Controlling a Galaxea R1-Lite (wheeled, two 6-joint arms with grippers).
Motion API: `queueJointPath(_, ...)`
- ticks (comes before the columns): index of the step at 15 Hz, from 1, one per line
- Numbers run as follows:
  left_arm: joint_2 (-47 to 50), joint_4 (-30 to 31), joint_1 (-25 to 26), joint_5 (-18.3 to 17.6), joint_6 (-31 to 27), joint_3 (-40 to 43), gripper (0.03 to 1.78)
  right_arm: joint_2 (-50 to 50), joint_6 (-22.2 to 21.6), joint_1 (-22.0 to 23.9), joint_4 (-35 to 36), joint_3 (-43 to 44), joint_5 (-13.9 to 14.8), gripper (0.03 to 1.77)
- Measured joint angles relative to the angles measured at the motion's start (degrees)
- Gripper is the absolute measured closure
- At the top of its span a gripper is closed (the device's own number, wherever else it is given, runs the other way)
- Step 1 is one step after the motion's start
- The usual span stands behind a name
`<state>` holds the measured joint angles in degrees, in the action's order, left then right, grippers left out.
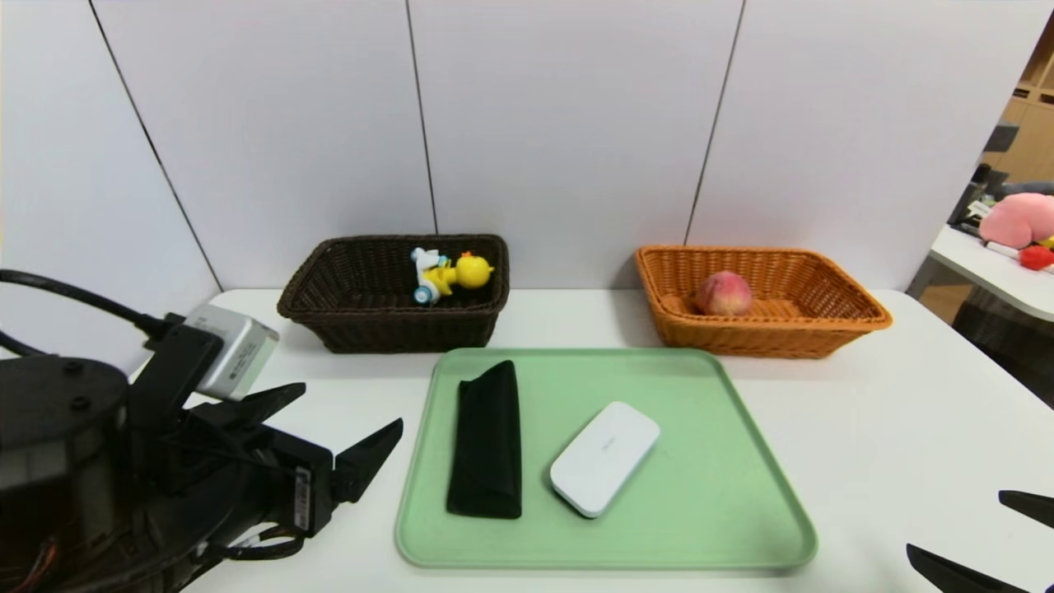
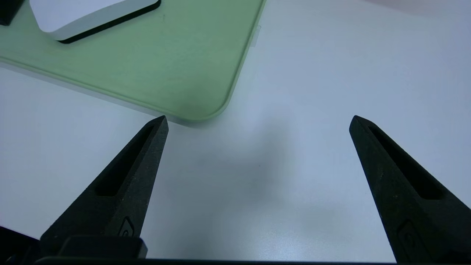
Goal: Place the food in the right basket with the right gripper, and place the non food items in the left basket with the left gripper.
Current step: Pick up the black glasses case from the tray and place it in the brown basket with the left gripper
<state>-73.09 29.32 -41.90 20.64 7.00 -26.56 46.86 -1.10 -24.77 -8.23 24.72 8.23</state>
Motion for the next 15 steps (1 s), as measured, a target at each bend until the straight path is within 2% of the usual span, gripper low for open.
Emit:
queueJointPath(4, -7.1, -1.0, -1.3, 1.2, 0.9, -7.6, 0.12, -0.2, 0.1, 0.0, 0.0, -0.6, 0.0, 0.10)
queueJointPath(6, -10.1, -4.5, -2.1, 2.4, 3.0, -12.3, 0.12, -0.2, 0.1, 0.0, 0.0, -0.7, 0.0, 0.10)
queueJointPath(8, -12.3, -10.3, -2.7, 2.6, 6.1, -17.2, 0.12, -0.2, 0.1, 0.0, 0.0, -0.7, -0.2, 0.10)
queueJointPath(15, -19.6, -37.6, -5.3, 2.2, 20.4, -35.1, 0.12, -0.2, 0.3, 0.0, 0.0, -1.2, -0.7, 0.10)
